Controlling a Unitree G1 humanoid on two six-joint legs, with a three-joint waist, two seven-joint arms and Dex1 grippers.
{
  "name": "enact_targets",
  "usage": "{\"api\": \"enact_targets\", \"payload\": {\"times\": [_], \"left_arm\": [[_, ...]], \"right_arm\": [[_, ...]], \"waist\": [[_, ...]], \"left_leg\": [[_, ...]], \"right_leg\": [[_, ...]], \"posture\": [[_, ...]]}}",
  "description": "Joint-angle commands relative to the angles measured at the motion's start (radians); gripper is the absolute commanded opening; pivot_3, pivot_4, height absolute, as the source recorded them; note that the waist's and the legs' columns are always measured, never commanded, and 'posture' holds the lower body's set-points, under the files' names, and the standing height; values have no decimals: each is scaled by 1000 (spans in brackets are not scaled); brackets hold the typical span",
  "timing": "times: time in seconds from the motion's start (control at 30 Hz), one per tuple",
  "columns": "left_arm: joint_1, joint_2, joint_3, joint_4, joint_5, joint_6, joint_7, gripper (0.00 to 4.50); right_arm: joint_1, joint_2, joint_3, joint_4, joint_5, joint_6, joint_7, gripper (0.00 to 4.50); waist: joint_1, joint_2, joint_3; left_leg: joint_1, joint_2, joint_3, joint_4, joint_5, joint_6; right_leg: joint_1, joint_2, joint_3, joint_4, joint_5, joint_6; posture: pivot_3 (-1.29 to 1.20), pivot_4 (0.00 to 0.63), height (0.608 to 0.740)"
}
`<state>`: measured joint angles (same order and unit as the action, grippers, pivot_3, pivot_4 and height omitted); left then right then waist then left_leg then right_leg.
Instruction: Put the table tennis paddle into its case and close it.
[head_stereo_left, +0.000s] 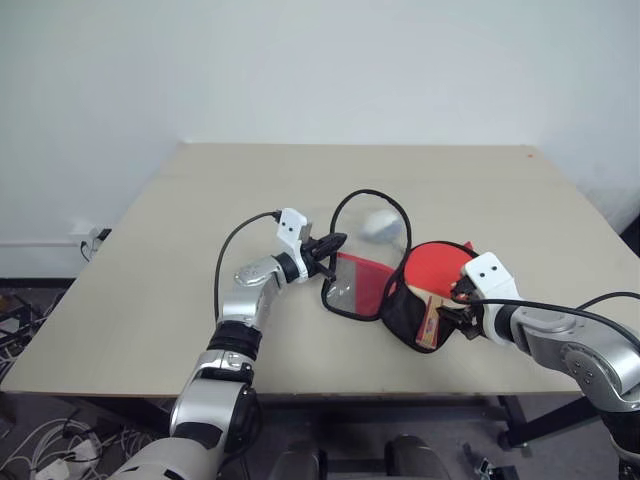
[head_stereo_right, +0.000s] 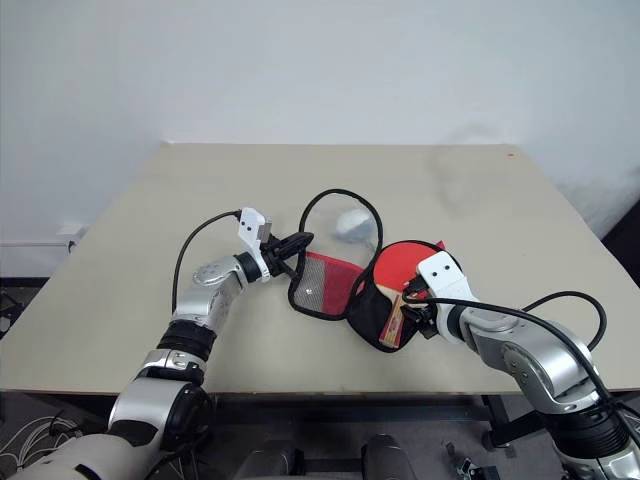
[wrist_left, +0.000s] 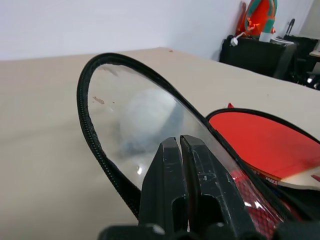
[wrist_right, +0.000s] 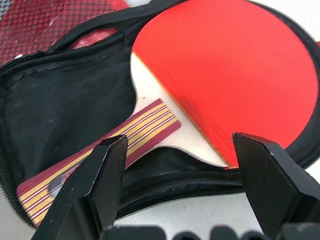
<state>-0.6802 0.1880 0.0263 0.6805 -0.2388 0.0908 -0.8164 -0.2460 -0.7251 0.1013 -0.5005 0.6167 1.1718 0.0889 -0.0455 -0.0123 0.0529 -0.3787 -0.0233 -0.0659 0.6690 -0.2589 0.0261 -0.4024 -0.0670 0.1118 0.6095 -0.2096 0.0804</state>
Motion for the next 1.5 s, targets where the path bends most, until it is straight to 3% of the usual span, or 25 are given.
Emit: {"api": "enact_targets", "payload": {"times": [0.03, 0.7, 1.07, 1.5], "left_arm": [[-38, 23, 3, -34, -2, 8, -14, 0], [-29, 66, 14, -49, -2, 14, 9, 0], [-66, 91, -3, 48, 74, -4, 73, 0], [-168, 30, -165, 295, 252, -14, 53, 0]], "right_arm": [[-24, 20, -38, -29, -39, -15, 8, 3600], [-56, 56, -92, 47, -172, -38, 64, 3600], [-70, 93, -127, 74, -236, -42, 64, 3600], [-87, 112, -182, 88, -284, -33, 64, 3600]], "waist": [[0, 0, 0], [1, 0, 0], [1, 0, 0], [2, 0, 0]], "left_leg": [[0, 0, 0, 0, 0, 0], [0, 0, 0, 1, 0, 0], [1, 0, 0, 1, 0, 0], [1, 0, -1, 2, 0, 0]], "right_leg": [[0, 0, 0, 0, 0, 0], [0, 0, -1, 1, 0, 0], [0, 0, -1, 2, 1, 0], [1, 0, -1, 2, 1, 0]], "posture": [[0, 0, 740], [0, 0, 740], [0, 0, 740], [0, 0, 740]]}}
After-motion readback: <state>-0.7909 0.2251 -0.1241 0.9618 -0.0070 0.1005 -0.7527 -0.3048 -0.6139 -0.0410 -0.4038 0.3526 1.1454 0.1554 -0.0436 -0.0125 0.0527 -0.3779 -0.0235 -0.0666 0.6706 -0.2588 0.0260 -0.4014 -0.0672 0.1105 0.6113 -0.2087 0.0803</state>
